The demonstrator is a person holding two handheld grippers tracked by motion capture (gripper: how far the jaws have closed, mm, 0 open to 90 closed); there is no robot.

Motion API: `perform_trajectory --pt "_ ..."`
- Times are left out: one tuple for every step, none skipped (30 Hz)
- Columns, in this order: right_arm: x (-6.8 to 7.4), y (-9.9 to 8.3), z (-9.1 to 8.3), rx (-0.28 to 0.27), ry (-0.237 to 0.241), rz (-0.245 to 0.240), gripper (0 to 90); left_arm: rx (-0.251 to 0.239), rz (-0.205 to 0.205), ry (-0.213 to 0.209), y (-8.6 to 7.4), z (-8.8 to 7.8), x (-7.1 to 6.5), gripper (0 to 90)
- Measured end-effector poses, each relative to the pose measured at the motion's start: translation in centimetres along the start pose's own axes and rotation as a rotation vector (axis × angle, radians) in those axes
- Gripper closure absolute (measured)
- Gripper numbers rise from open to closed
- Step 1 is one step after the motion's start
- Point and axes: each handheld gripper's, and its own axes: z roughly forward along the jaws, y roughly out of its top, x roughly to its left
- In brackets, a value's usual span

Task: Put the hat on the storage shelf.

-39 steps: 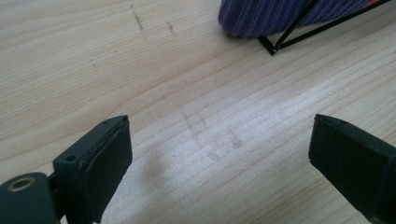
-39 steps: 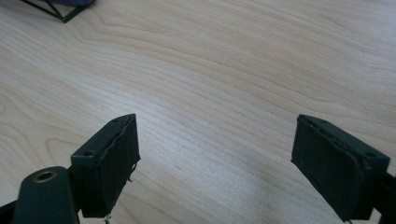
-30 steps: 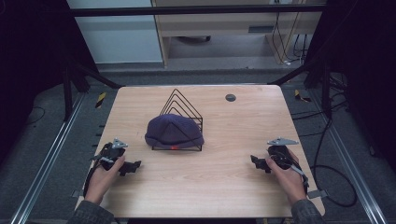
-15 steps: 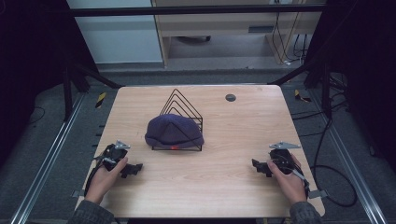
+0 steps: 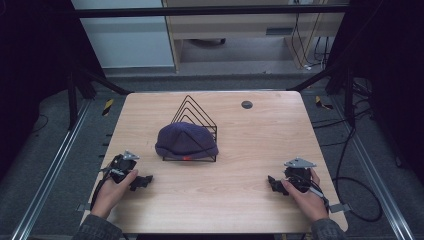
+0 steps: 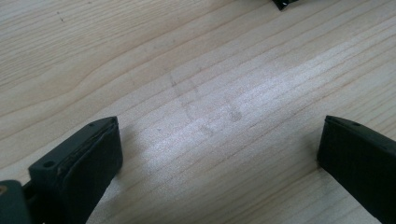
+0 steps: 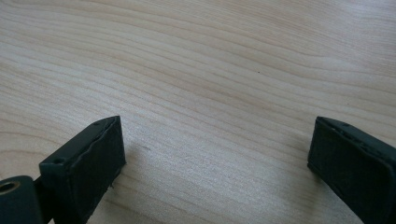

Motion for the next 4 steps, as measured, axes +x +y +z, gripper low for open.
perform_trajectory --pt "0.05 0.02 -0.04 0.003 0.004 0.007 4.1 0.0 0.0 0.0 -0.01 0.0 0.0 0.0" --pt "0.02 0.02 -0.01 0.001 0.006 0.005 4.0 0.0 0.0 0.0 0.0 0.0 0.0 0.0" --pt "0.03 0.02 0.04 0.0 0.003 0.003 3.7 0.001 0.002 -0.001 0.01 0.0 0.01 0.0" --pt "0.03 0.03 0.06 0.0 0.003 0.003 3.4 0.003 0.003 -0.003 0.04 0.0 0.04 0.0"
